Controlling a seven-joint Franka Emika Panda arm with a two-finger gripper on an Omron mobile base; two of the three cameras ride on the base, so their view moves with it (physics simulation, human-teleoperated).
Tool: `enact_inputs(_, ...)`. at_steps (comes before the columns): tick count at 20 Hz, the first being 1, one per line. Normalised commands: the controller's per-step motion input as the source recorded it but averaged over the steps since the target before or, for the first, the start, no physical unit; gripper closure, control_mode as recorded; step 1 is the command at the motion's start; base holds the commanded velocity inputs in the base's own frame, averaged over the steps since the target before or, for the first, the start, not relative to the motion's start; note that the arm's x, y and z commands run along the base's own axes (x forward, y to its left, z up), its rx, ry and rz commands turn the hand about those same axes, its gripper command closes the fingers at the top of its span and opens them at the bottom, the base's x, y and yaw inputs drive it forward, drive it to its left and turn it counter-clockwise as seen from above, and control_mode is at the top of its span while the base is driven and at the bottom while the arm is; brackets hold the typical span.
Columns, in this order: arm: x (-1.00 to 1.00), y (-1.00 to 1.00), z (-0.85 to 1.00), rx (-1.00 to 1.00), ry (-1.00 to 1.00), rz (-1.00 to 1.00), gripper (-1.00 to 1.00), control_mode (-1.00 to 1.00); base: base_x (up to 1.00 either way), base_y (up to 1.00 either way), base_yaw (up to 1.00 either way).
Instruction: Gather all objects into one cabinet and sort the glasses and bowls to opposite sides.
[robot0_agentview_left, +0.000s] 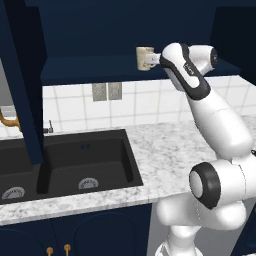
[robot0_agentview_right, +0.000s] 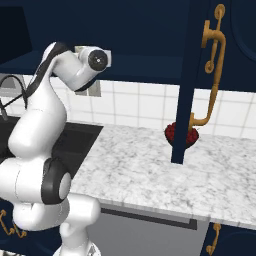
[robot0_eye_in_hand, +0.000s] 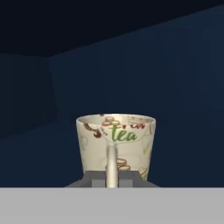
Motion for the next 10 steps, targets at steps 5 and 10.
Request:
enact_inputs(5, -0.5, -0.39, 0.1, 0.0, 0.04, -0.22, 1.0, -1.0, 0.0, 0.0, 0.0)
enact_inputs(10, -0.45, -0.33, 0.03, -0.02, 0.02, -0.22, 1.0, -1.0, 0.0, 0.0, 0.0)
